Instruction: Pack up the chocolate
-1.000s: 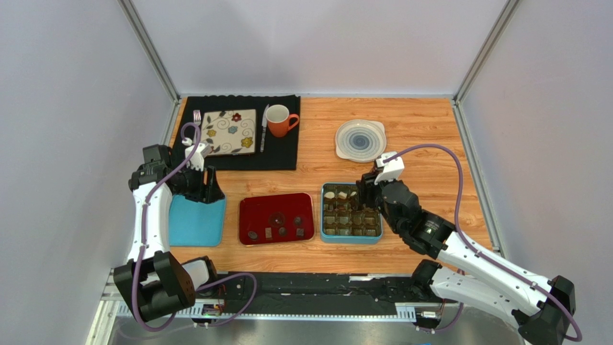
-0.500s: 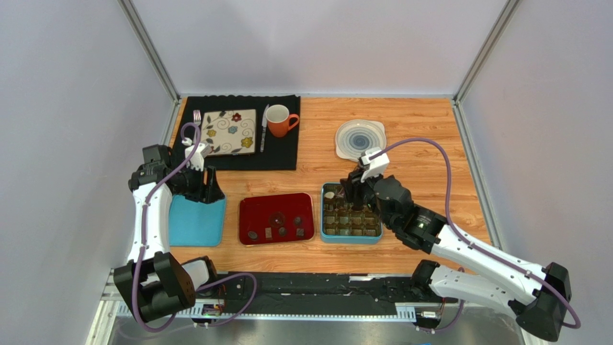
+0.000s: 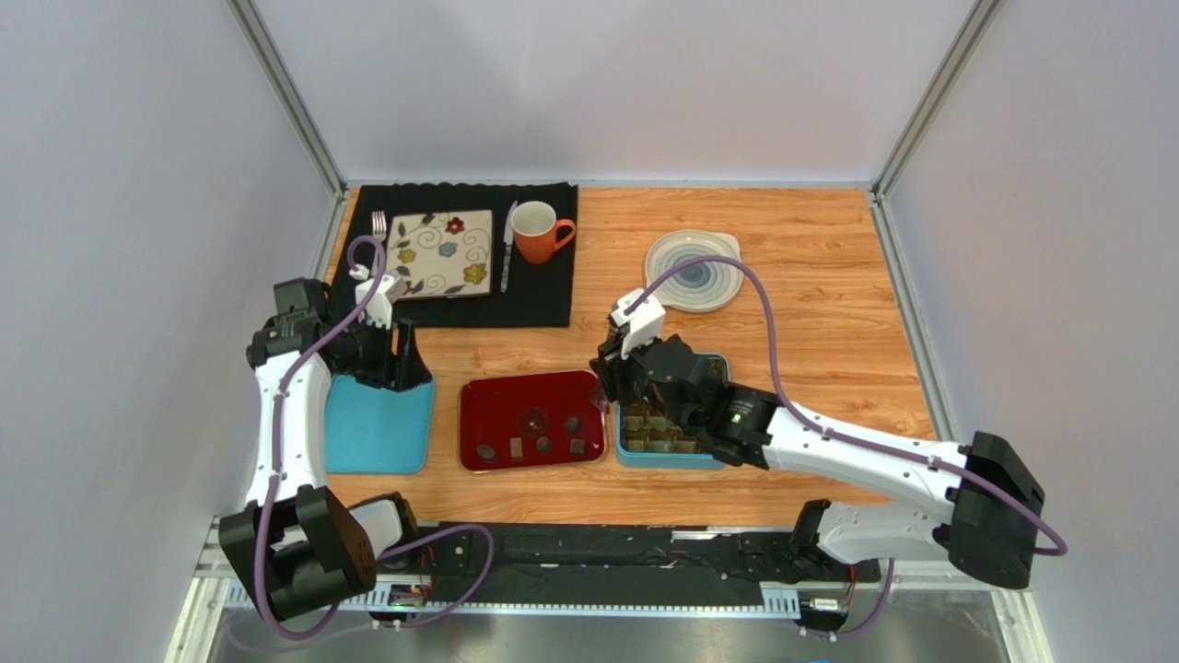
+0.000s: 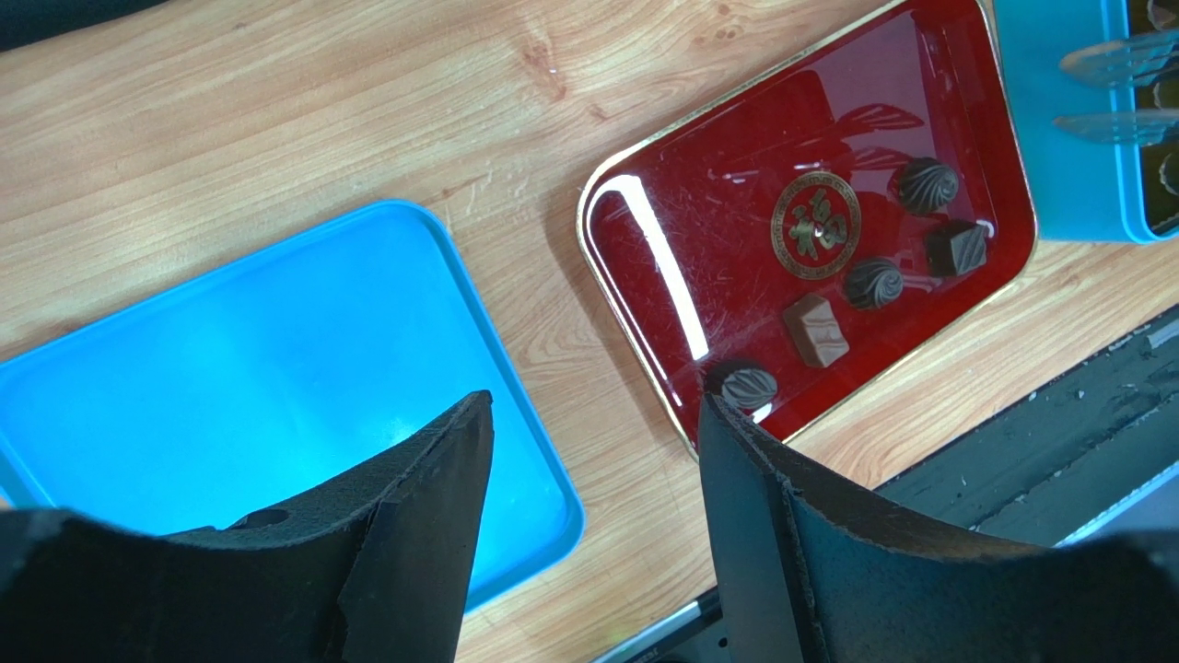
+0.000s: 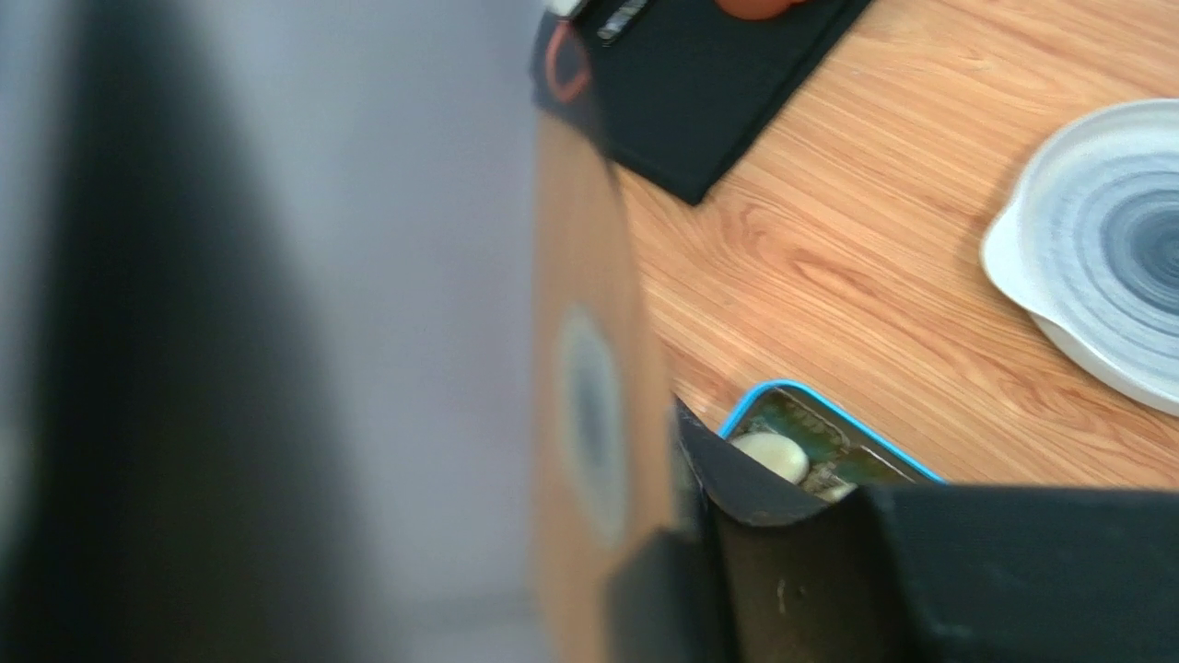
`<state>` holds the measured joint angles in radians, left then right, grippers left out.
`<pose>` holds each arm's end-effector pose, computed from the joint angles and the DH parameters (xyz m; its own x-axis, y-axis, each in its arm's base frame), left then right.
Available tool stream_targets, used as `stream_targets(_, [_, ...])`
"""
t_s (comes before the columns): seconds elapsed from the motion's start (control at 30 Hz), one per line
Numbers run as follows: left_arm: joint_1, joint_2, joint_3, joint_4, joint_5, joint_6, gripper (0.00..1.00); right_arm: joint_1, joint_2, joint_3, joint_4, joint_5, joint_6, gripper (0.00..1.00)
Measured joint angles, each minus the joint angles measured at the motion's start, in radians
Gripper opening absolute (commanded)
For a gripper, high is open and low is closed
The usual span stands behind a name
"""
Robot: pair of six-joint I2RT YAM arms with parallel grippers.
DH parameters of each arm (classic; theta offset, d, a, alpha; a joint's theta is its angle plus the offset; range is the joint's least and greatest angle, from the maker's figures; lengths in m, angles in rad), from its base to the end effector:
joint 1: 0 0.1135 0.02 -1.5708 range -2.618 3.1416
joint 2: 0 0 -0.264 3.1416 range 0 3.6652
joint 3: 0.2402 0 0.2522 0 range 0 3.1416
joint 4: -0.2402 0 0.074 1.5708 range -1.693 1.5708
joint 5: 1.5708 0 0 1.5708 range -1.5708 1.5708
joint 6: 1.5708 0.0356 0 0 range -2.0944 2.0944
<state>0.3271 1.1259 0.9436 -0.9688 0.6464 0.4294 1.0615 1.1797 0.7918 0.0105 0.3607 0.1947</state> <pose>0.1962 0.0439 0.2729 -0.7963 0.0808 -0.5995 0.3382 0.8812 -0.3305 0.1419 0.2284 0.2809 -0.3034 -0.1720 -0.9372 -0.6098 0.7909 0.0523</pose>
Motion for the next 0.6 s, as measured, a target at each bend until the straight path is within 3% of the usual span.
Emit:
stream_targets(0.27, [0.000, 0.000, 0.000, 0.000, 0.000, 0.000, 0.65, 0.030, 0.131, 0.037, 0.063, -0.030, 0.015, 0.38])
stream_targets(0.6, [0.000, 0.000, 0.000, 0.000, 0.000, 0.000, 0.65, 0.045, 0.212, 0.053, 0.108, -0.044, 0.040, 0.47])
